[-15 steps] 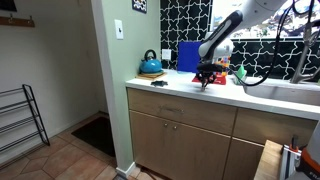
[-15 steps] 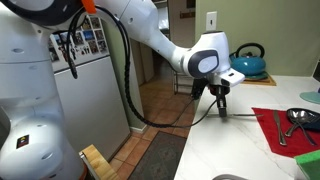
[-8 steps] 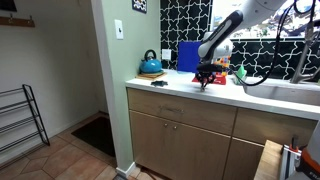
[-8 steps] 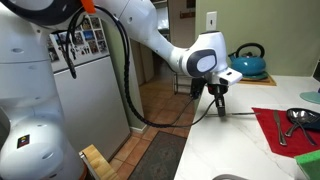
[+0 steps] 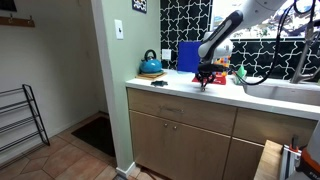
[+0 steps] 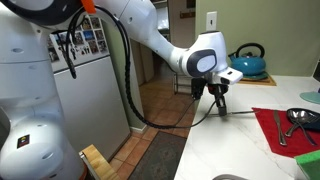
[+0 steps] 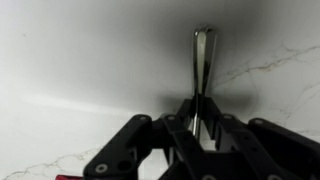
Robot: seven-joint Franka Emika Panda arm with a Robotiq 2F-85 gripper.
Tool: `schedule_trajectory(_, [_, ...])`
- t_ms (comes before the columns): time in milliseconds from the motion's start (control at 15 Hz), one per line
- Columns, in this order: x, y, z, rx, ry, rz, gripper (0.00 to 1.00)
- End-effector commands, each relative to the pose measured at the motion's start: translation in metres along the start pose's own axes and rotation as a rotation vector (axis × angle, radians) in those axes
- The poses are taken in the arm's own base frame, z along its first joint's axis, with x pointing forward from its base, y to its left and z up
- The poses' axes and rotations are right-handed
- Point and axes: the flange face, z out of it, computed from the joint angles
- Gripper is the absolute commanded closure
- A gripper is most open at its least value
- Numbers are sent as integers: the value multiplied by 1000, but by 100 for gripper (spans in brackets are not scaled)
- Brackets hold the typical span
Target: Pick up the dinner knife of the counter top and move it onto the red towel that is on the counter top
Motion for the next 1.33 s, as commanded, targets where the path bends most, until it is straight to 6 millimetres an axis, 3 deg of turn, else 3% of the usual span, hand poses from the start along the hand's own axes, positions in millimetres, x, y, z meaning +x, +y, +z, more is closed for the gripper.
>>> schedule_trajectory(0, [6, 11, 4, 15, -4, -54, 96])
schedule_trajectory(533, [30, 24, 6, 29, -1, -176, 96])
schedule_trajectory(1267, [73, 16, 18, 101, -52, -182, 96])
